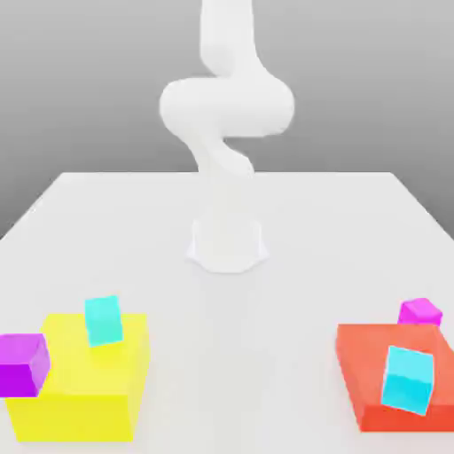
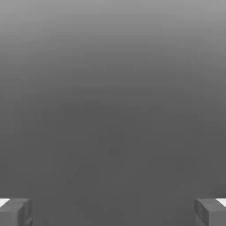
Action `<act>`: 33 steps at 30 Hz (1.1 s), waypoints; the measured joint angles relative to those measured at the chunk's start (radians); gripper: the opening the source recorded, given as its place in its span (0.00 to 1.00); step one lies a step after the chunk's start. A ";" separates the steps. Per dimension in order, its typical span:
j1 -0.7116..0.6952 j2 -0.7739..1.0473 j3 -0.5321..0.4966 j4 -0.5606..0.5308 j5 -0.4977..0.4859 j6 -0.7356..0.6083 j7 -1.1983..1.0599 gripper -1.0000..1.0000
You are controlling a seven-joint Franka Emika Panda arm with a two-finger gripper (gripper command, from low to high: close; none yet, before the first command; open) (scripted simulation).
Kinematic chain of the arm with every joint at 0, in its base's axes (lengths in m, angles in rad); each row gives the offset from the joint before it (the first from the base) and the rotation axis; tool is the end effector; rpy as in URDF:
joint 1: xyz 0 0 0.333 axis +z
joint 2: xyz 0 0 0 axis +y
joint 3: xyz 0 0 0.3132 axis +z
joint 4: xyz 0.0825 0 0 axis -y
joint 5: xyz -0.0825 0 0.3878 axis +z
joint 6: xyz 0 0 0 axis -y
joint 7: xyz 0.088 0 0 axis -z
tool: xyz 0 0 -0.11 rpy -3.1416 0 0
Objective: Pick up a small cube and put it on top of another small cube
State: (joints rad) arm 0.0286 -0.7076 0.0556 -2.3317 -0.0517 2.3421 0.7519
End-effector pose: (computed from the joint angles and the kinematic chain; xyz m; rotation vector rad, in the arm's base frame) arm 0.3879 0.0385 0.6609 -2.6185 0.8755 -0.9962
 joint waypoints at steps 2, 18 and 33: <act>0.024 0.079 0.045 -0.027 -0.043 0.036 -0.042 0.50; 0.274 0.662 0.312 -0.230 -0.260 0.308 -0.429 0.50; 0.527 1.059 0.241 -0.274 -0.411 0.582 -0.544 0.50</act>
State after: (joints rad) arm 0.5554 0.3510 0.2969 -2.6055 -0.4631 2.9244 0.2081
